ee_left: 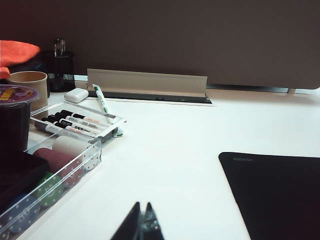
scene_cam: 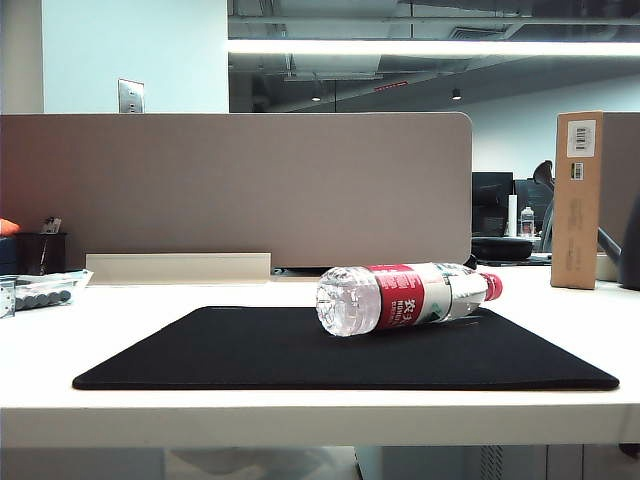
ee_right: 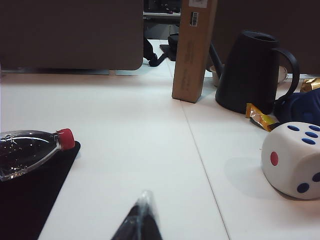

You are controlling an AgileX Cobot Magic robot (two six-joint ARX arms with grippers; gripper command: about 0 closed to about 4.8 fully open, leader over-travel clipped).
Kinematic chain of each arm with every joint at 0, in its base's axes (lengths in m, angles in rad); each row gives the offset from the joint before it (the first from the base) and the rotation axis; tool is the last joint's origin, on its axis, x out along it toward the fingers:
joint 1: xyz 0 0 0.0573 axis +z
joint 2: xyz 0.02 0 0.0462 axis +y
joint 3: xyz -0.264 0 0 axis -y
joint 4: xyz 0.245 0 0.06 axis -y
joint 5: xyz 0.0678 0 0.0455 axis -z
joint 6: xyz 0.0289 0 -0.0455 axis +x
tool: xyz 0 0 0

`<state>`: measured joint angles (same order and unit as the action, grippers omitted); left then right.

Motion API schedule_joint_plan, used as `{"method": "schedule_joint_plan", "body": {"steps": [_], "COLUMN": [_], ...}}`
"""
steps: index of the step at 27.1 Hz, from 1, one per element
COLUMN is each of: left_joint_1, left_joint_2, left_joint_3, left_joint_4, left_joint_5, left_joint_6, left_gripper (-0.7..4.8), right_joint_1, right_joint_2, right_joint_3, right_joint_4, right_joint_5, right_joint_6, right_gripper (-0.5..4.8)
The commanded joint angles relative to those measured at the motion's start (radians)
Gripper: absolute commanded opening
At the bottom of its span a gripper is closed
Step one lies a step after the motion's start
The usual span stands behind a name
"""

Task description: Stand the plastic bottle up on the black mouse pad.

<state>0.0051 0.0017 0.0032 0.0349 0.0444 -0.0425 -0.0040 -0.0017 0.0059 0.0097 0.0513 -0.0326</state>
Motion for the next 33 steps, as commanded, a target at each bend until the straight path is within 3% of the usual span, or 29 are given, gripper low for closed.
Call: {"method": "schedule_joint_plan", "body": {"steps": [1, 11, 13, 14, 17, 19, 24, 27, 33], "left_joint_1": [0.002, 0.002, 0.002, 0.002, 0.002, 0.002, 0.002, 0.002, 0.002], "left_joint_2": [0.001, 0.001, 0.001, 0.001, 0.001, 0.001, 0.001, 0.001, 0.001], "left_joint_3": [0.005, 0.005, 0.005, 0.005, 0.005, 0.005, 0.005, 0.007, 0.007], "left_joint_4": [0.019, 0.018, 0.012, 0.008, 0.002, 0.004, 0.007, 0.019, 0.016], "left_joint_5": [0.004, 0.005, 0.008, 0.008, 0.02, 0.04, 0.048, 0.194, 0.247], "left_joint_6": [-0.003, -0.003, -0.037, -0.123, -0.177, -0.179, -0.179, -0.183, -0.202], "left_gripper": [-0.04, -0.05, -0.05, -0.05, -0.05, -0.05, -0.05, -0.05, -0.05], "right_joint_1": [0.001, 0.001, 0.001, 0.001, 0.001, 0.001, 0.001, 0.001, 0.001], "right_joint_2": [0.0, 0.0, 0.0, 0.0, 0.0, 0.0, 0.0, 0.003, 0.05], "right_joint_3": [-0.004, -0.004, -0.004, -0.004, -0.004, -0.004, -0.004, 0.0, 0.052], "right_joint_4": [0.013, 0.013, 0.013, 0.019, 0.043, 0.066, 0.13, 0.167, 0.065], "right_joint_5": [-0.002, -0.003, -0.01, -0.011, -0.067, -0.135, -0.186, -0.18, -0.184], "right_joint_6": [-0.002, -0.001, 0.014, 0.05, 0.246, 0.364, 0.464, 0.731, 1.012], "right_gripper": [-0.05, -0.05, -0.05, -0.05, -0.05, -0.05, -0.05, -0.05, -0.05]}}
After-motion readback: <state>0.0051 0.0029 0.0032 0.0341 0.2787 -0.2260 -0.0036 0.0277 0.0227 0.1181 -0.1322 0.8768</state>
